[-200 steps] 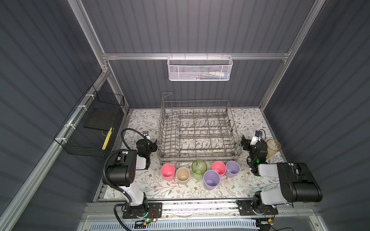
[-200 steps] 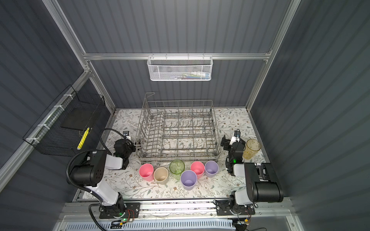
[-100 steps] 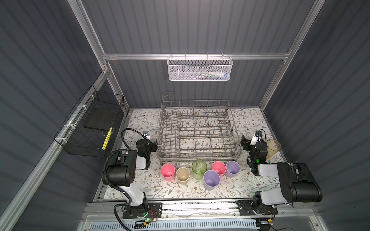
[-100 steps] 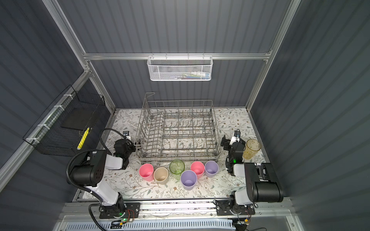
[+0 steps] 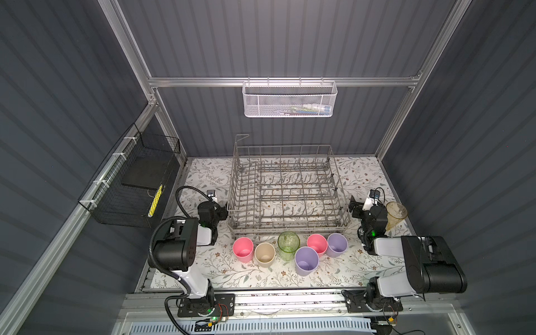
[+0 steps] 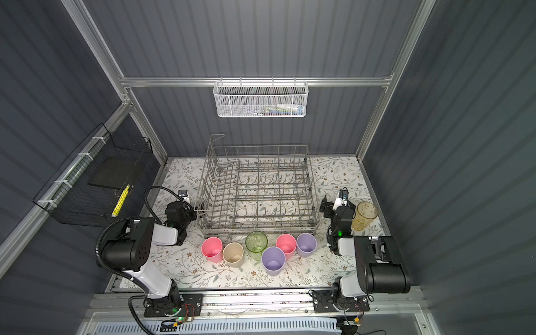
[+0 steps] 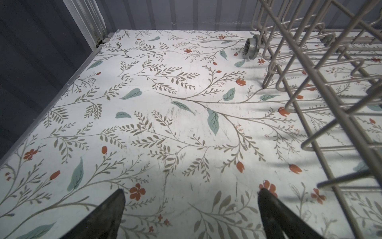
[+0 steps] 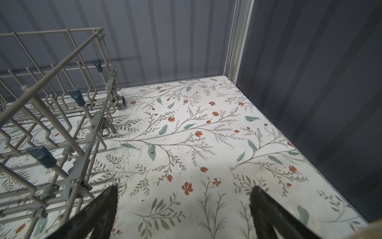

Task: Load cups into a dish rack
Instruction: Pick up the cup from the middle-right of the table.

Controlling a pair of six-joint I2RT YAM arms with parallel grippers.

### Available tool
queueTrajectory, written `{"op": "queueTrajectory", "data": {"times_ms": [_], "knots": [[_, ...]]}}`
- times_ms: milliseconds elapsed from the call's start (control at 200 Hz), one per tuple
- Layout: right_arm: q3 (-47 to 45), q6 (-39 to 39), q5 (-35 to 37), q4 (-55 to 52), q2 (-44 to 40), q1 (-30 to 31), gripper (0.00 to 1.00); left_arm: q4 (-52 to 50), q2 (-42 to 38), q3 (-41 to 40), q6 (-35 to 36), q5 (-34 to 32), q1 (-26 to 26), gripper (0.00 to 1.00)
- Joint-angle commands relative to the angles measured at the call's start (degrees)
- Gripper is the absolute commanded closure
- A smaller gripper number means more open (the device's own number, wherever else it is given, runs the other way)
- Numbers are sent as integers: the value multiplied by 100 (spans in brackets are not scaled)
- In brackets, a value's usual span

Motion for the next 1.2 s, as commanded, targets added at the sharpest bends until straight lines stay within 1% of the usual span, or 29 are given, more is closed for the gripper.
{"op": "queueTrajectory", "data": {"times_ms": [0,125,250,440,545,635,715,730,806,891,1041,1136,1191], "knots": [[63,28,120,-163,-207,42,1,-820,-438,412,-80,-62,-25,0],[119,30,170,-450,-403,58,1,-1363,-651,646,-160,-273,-26,0],[84,11,311,-479,-559,101,1,-1455,-841,665,-176,-430,-26,0],[195,-34,563,-1086,-1094,198,1,-1759,-1458,727,-298,-797,-26,0],[215,-100,757,-1255,-1422,297,1,-2006,-1729,858,-387,-839,-26,0],[261,-116,829,-1350,-1681,342,1,-2022,-1961,874,-529,-870,-26,0],[456,-41,870,-1852,-1869,351,1,-2117,-2121,939,-650,-830,-28,0],[501,-14,868,-1966,-2042,350,1,-2153,-2143,965,-679,-819,-26,0],[713,92,827,-2581,-2266,354,1,-2291,-2249,1068,-776,-694,-26,0],[931,289,770,-3134,-2516,355,1,-2455,-2322,1210,-908,-565,-26,0],[1390,615,744,-4440,-3049,352,1,-2736,-2345,1476,-1098,-277,-43,0],[1642,728,620,-5142,-3368,351,1,-2823,-2358,1583,-1195,-167,-52,0],[1746,672,311,-5445,-3542,350,1,-2825,-2387,1610,-1263,-94,-52,0]]}}
